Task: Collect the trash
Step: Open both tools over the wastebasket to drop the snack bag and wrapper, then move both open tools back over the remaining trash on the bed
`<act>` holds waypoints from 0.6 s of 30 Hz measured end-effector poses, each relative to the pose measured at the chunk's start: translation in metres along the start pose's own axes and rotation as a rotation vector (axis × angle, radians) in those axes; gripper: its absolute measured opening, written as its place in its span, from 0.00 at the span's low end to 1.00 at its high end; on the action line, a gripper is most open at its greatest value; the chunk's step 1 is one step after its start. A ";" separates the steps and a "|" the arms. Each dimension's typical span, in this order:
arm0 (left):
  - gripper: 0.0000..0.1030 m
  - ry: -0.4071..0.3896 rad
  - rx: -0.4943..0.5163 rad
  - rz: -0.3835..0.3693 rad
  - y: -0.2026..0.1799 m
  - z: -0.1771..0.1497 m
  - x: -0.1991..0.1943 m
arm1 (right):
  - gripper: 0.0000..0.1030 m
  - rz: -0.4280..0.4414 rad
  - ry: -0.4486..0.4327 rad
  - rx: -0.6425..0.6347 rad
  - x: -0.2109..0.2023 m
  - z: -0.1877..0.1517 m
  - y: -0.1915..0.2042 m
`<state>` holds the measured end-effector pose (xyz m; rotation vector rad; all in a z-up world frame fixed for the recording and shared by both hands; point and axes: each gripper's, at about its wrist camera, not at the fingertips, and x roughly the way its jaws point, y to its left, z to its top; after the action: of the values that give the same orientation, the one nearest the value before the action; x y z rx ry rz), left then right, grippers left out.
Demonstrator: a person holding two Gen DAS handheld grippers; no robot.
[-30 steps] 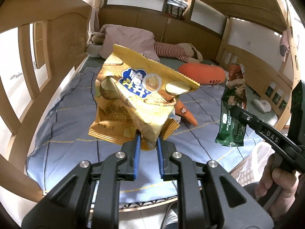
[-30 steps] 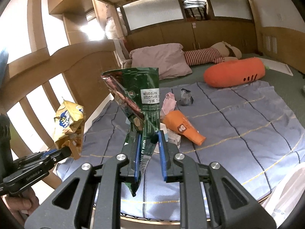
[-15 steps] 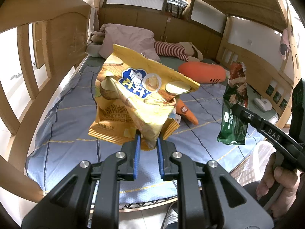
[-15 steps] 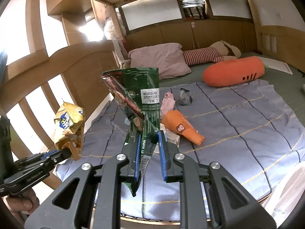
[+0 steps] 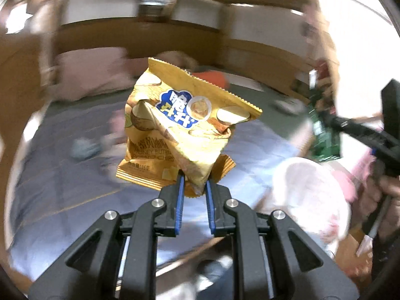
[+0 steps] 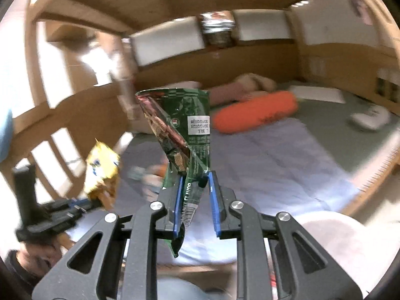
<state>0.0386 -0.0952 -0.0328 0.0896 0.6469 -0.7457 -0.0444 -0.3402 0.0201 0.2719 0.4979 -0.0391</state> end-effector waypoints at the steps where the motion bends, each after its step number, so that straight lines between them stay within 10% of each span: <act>1: 0.16 0.015 0.015 -0.040 -0.017 0.004 0.008 | 0.20 -0.038 0.013 0.017 -0.009 -0.006 -0.016; 8: 0.16 0.209 0.101 -0.374 -0.152 0.020 0.078 | 0.21 -0.232 0.139 0.134 -0.035 -0.059 -0.103; 10: 0.21 0.267 0.111 -0.404 -0.178 0.017 0.097 | 0.37 -0.288 0.159 0.199 -0.040 -0.070 -0.126; 11: 0.27 0.297 0.099 -0.416 -0.185 0.014 0.105 | 0.45 -0.302 0.163 0.222 -0.042 -0.072 -0.131; 13: 0.83 0.369 0.046 -0.438 -0.192 0.007 0.122 | 0.63 -0.317 0.142 0.264 -0.050 -0.075 -0.141; 18: 0.88 0.356 -0.074 -0.427 -0.163 0.003 0.118 | 0.78 -0.330 0.056 0.276 -0.063 -0.066 -0.141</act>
<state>-0.0016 -0.2877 -0.0751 0.0150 1.0513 -1.1289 -0.1451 -0.4599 -0.0406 0.4594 0.5898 -0.4248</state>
